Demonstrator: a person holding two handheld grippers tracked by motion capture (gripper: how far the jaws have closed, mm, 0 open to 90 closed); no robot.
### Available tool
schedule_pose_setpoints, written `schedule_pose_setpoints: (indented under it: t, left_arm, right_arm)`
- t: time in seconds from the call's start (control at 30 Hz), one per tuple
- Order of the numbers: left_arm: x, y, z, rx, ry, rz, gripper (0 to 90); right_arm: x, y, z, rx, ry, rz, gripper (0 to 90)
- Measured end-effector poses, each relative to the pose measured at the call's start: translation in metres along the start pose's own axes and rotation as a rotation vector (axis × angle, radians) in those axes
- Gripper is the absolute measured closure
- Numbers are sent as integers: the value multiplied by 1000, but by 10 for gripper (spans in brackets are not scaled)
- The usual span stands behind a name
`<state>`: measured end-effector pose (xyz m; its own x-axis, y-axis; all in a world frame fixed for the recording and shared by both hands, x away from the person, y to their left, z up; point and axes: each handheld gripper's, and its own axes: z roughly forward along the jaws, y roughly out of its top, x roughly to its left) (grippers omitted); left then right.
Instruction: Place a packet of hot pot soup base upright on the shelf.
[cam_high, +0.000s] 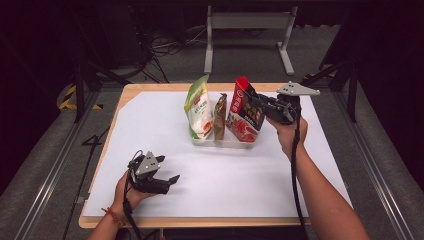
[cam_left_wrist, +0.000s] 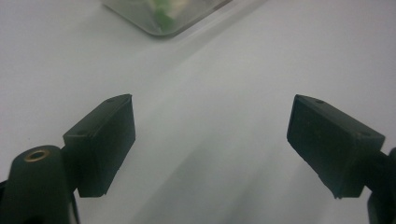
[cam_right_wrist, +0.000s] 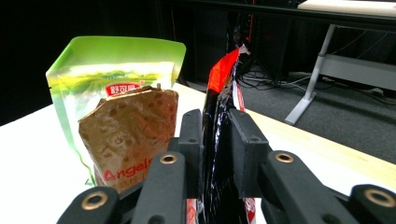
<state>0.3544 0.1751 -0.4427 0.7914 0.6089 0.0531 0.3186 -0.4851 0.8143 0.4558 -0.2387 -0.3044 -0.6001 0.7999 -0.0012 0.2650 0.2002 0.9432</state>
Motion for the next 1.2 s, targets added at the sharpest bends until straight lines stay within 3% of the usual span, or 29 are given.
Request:
schedule_pose_setpoints:
  t: [0.47,0.93,1.2]
  left_arm:
    - [1,-1,-1,-4,2,-4,161]
    - [1,-1,-1,-5,3,-6,160]
    - [1,-1,-1,-7,3,-6,160]
  right_arm:
    - [-1,-3,-14,14,-1,-38,659]
    - [-1,-6,-33,20,-3,-64,637]
    - [-1,-9,-44,-8,-1,-76,630]
